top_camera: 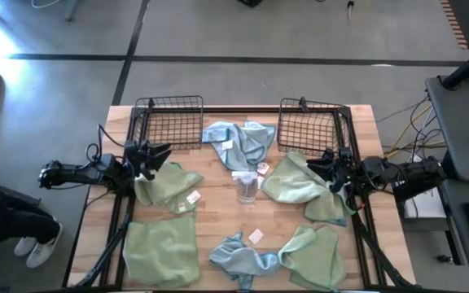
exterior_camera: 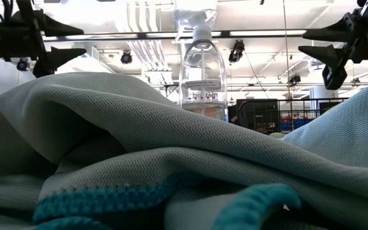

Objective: Sort microfiber towel by color & place in baskets
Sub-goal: Put the green towel into the right wire basket

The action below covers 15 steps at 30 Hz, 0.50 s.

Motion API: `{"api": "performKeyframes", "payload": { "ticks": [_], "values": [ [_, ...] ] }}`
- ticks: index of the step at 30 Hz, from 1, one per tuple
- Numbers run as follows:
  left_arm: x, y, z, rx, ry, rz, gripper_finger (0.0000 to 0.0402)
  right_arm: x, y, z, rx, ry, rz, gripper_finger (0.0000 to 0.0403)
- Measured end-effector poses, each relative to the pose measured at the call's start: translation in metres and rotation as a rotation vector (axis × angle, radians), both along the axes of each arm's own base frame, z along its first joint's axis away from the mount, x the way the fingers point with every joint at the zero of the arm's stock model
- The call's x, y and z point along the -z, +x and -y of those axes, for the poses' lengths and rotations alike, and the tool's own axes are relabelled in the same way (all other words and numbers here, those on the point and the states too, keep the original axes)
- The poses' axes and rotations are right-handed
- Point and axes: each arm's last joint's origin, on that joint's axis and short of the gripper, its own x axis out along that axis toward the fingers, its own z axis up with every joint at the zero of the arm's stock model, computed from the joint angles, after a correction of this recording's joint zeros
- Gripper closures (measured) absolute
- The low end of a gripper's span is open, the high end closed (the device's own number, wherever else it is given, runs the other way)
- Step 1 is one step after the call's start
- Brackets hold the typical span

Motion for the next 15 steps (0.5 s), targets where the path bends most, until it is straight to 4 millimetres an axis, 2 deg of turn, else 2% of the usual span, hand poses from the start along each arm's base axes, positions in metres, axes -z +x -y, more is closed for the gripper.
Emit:
{"api": "performKeyframes", "payload": {
  "ticks": [9, 15],
  "values": [
    [-0.005, -0.001, 0.001, 0.057, -0.036, 0.073, 0.0201, -0.004, -0.001, 0.001, 0.009, 0.062, 0.026, 0.0291],
    [-0.015, -0.004, 0.002, 0.079, 0.028, 0.159, 0.0201, -0.044, -0.008, 0.003, 0.055, -0.01, -0.021, 0.0291]
  ]
}}
